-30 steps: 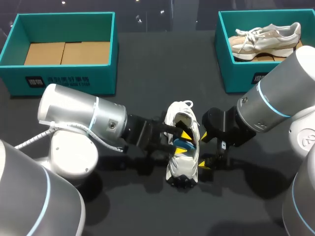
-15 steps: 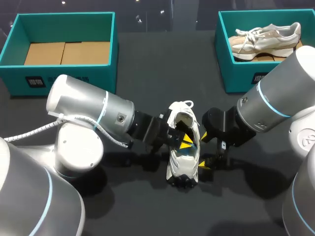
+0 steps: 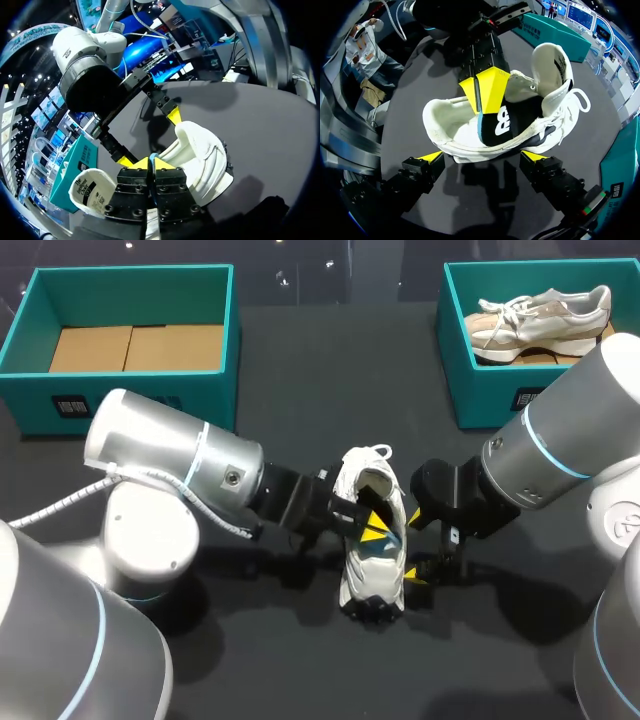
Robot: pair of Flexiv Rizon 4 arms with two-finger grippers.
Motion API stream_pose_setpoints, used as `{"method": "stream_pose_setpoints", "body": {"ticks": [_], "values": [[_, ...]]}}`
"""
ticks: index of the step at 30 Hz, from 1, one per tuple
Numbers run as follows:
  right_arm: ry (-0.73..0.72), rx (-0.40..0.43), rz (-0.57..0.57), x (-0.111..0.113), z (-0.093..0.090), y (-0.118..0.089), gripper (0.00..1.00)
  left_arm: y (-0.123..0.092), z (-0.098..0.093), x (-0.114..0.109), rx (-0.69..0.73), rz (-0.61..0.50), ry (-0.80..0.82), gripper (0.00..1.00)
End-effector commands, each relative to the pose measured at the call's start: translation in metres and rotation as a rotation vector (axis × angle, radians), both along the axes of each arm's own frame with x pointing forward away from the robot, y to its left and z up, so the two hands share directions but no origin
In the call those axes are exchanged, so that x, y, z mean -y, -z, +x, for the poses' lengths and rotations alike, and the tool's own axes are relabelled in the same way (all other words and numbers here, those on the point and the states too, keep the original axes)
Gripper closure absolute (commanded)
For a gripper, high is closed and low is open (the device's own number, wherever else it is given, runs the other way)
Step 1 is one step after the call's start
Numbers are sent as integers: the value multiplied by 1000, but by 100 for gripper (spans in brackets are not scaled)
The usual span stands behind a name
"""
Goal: Take the shoe out of the shoebox, open the shoe tongue, remove and reinsert the insole, then place the shoe into the shoebox
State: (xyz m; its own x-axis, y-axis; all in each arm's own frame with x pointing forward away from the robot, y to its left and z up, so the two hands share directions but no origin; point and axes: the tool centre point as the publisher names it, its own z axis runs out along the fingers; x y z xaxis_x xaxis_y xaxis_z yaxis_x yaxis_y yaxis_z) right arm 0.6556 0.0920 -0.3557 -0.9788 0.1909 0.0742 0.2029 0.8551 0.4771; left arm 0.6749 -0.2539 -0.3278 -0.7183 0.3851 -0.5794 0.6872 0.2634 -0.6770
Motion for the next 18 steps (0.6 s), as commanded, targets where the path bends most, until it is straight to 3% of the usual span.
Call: {"method": "stream_pose_setpoints", "body": {"ticks": [1, 11, 12, 13, 14, 16, 18], "values": [[2, 3, -1, 0, -1, 1, 0, -1, -2, -12, -4, -10, 8, 100], [2, 3, -1, 0, -1, 1, 0, -6, -9, -12, -28, -75, 54, 100], [2, 3, -1, 0, -1, 1, 0, -6, -9, -12, -27, -76, 55, 96], [2, 3, -1, 0, -1, 1, 0, -6, -10, -12, -27, -77, 56, 86], [2, 3, -1, 0, -1, 1, 0, -6, -10, -12, -27, -77, 57, 64], [2, 3, -1, 0, -1, 1, 0, -6, -10, -12, -26, -78, 58, 54], [2, 3, -1, 0, -1, 1, 0, -8, -10, -12, -25, -83, 59, 32]]}}
